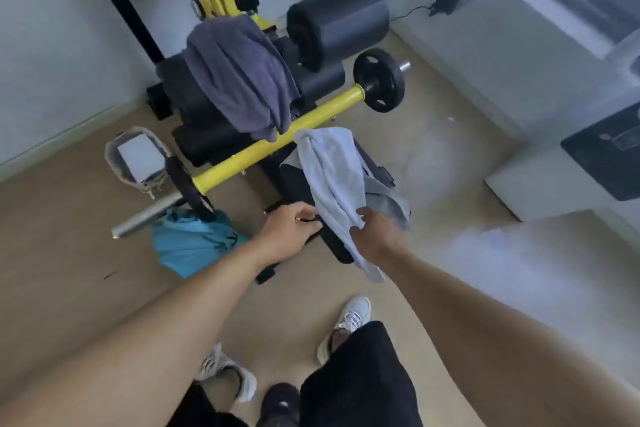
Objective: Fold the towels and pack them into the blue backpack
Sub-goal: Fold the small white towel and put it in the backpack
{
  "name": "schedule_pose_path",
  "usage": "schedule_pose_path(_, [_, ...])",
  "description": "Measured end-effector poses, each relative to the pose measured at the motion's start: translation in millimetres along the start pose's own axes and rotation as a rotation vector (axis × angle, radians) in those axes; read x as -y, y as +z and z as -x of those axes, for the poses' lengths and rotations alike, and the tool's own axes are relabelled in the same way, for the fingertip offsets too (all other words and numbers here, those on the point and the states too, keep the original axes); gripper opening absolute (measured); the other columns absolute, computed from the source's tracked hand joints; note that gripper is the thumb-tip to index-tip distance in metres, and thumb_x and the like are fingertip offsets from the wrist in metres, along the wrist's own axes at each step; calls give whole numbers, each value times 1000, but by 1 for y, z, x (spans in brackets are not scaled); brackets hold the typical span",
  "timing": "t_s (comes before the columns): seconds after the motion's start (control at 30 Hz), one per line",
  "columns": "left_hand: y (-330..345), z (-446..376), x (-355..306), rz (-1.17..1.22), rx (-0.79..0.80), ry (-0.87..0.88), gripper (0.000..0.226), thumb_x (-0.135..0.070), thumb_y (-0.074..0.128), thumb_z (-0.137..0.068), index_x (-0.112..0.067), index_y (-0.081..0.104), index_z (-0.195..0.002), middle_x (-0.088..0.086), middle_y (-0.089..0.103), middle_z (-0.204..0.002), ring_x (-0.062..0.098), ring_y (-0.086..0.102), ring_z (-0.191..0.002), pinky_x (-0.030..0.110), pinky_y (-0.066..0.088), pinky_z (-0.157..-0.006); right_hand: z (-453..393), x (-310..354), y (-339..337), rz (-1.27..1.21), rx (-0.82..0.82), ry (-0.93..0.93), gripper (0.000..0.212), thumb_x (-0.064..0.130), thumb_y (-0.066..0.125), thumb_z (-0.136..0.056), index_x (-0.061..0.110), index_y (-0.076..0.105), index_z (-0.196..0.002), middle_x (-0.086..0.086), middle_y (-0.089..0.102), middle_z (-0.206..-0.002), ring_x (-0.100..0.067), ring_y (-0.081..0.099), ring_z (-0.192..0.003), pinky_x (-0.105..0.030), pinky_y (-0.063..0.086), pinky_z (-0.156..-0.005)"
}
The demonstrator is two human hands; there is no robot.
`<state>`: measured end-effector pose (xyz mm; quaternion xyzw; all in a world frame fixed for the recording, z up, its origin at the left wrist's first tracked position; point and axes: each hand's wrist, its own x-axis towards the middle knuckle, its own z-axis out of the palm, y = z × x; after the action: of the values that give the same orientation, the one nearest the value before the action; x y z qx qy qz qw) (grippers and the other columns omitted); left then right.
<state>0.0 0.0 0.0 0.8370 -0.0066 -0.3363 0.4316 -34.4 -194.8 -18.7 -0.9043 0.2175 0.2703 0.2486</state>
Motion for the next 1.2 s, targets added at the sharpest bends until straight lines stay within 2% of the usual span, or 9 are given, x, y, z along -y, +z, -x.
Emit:
schedule_pose_path(0.07, [19, -43, 16, 0, 17, 29, 37, -26, 64, -99, -21, 60, -135, -6, 61, -137, 9, 57, -123, 21, 42, -95, -48, -13, 14, -44, -74, 22, 54, 32, 53, -101, 18, 42, -152, -4, 59, -141, -24, 62, -121, -32, 50, -87])
schedule_pose_path(0.17, [48, -113, 56, -156, 2, 163, 52, -25, 62, -99, -28, 46, -149, -9, 42, -156, 14, 38, -145, 34, 38, -116, -124, -32, 47, -118, -223, 38, 48, 41, 54, -98, 13, 51, -137, -10, 66, -125, -27, 63, -108, -31, 44, -76])
schedule_pose_path(0.27, [75, -168, 101, -398, -17, 343, 66, -40, 51, -103, -31, 21, -161, -16, 11, -167, 8, -4, -157, 41, 7, -128, -167, -42, 91, -65, -396, -21, 54, 52, 58, -89, 16, 54, -129, -3, 65, -123, -25, 59, -115, -40, 48, -94])
schedule_pose_path(0.33, [98, -197, 134, -548, -81, 472, 68, -55, 33, -103, -31, 12, -162, -17, -5, -170, 6, -18, -155, 46, -2, -127, -184, -47, 120, 38, -619, -87, 56, 56, 62, -88, 17, 55, -128, 1, 65, -121, -22, 60, -115, -39, 46, -101])
schedule_pose_path(0.43, [119, -225, 163, -569, -301, 673, 70, -62, 21, -103, -26, 20, -163, -12, 6, -171, 15, -7, -159, 48, -6, -126, -202, -50, 137, 53, -857, -181, 52, 53, 67, -89, 18, 57, -125, 5, 66, -114, -20, 62, -110, -37, 43, -99])
schedule_pose_path(0.63, [133, -246, 184, -534, -417, 837, 71, -62, 28, -101, -21, 32, -159, -7, 23, -168, 18, 2, -159, 49, -4, -127, -214, -66, 149, 67, -942, -256, 43, 53, 62, -92, 30, 55, -128, 13, 61, -122, -14, 53, -118, -30, 33, -102])
schedule_pose_path(0.93, [125, -224, 183, -602, -207, 683, 79, -63, 30, -102, -25, -1, -164, -11, -12, -171, 4, -26, -152, 38, -16, -126, -215, -72, 154, 100, -1043, -379, 43, 27, 71, -87, 29, 56, -128, 10, 63, -123, -17, 54, -116, -30, 30, -92])
schedule_pose_path(1.1, [99, -174, 198, -431, -91, 548, 80, -53, 52, -100, -35, 6, -163, -25, -5, -165, -6, -2, -151, 29, 5, -127, -209, -67, 152, 239, -1140, -587, 39, 3, 69, -85, 21, 66, -120, -1, 67, -113, -26, 57, -104, -36, 34, -91])
schedule_pose_path(1.2, [82, -144, 217, -386, -125, 492, 81, -51, 59, -97, -40, 12, -162, -23, 7, -168, 3, 14, -154, 31, 19, -125, -195, -53, 136, -112, -963, -517, 26, 6, 62, -95, 26, 70, -109, 4, 64, -116, -16, 52, -92, -30, 42, -83])
